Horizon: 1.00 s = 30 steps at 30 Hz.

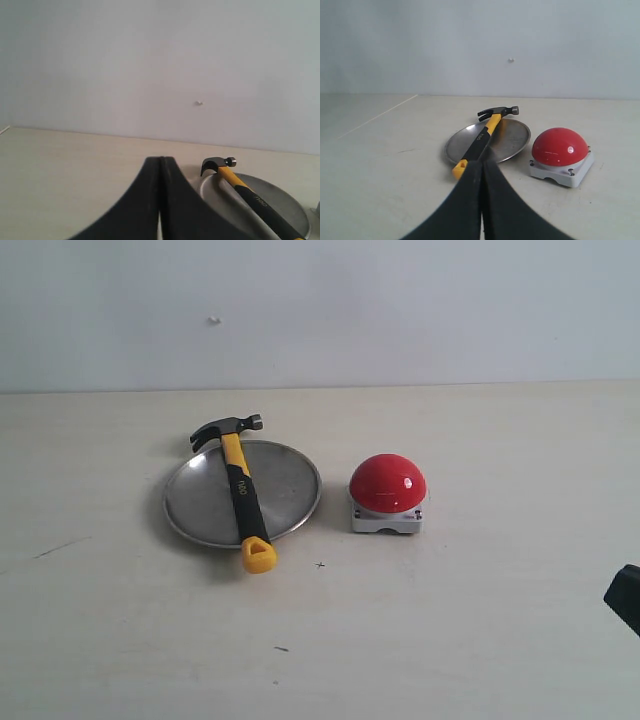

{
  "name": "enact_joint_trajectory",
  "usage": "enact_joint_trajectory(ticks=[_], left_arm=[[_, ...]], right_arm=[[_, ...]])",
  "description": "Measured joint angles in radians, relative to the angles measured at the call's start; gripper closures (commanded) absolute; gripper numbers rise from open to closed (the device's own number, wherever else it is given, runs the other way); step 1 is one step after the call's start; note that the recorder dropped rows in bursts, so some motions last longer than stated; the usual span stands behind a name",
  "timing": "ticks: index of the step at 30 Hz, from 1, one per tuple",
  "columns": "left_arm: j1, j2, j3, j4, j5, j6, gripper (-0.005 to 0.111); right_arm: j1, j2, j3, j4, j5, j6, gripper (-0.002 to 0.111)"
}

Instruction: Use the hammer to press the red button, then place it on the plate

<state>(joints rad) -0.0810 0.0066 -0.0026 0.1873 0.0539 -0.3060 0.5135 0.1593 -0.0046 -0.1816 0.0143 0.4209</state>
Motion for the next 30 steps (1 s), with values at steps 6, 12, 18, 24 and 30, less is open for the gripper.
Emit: enact_joint_trajectory(ticks=[6,12,18,24,30], left_arm=[[0.000,0.000,0.000,-0.002,0.002,0.010,0.107],[0.000,0.000,0.000,-0.002,0.002,0.010,0.107],[0.000,0.000,0.000,-0.002,0.002,0.010,0.107],[0.000,0.000,0.000,-0.002,0.002,0.010,0.107],[0.000,0.000,0.000,-0.002,0.004,0.010,0.107]], right_arm=[[0.000,0.000,0.000,0.000,0.000,0.000,0.108],[0.000,0.000,0.000,0.000,0.000,0.000,0.108],[0.000,0.000,0.000,0.000,0.000,0.000,0.108],[-0.002,-0.004,0.000,0.000,0.000,0.000,0.108],[-0.150,-0.023,0.000,0.000,0.000,0.000,0.108]])
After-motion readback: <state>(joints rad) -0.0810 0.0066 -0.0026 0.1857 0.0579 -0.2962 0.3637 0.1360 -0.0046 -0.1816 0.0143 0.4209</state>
